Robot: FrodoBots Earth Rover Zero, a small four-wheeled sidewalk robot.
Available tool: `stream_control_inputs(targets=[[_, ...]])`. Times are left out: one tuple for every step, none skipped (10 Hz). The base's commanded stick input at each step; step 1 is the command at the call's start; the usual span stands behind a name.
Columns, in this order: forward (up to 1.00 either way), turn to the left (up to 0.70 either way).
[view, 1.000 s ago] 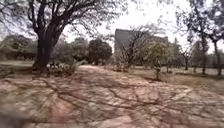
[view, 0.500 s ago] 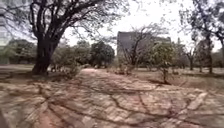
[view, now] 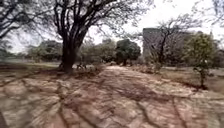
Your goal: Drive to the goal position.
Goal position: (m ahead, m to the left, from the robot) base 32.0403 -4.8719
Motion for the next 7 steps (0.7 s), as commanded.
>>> stream_control_inputs(targets=[[0.7, 0.0], [0.7, 0.0], [0.7, 0.0], [0.7, 0.0], [0.7, 0.0], [0.7, 0.0], [0.7, -0.04]])
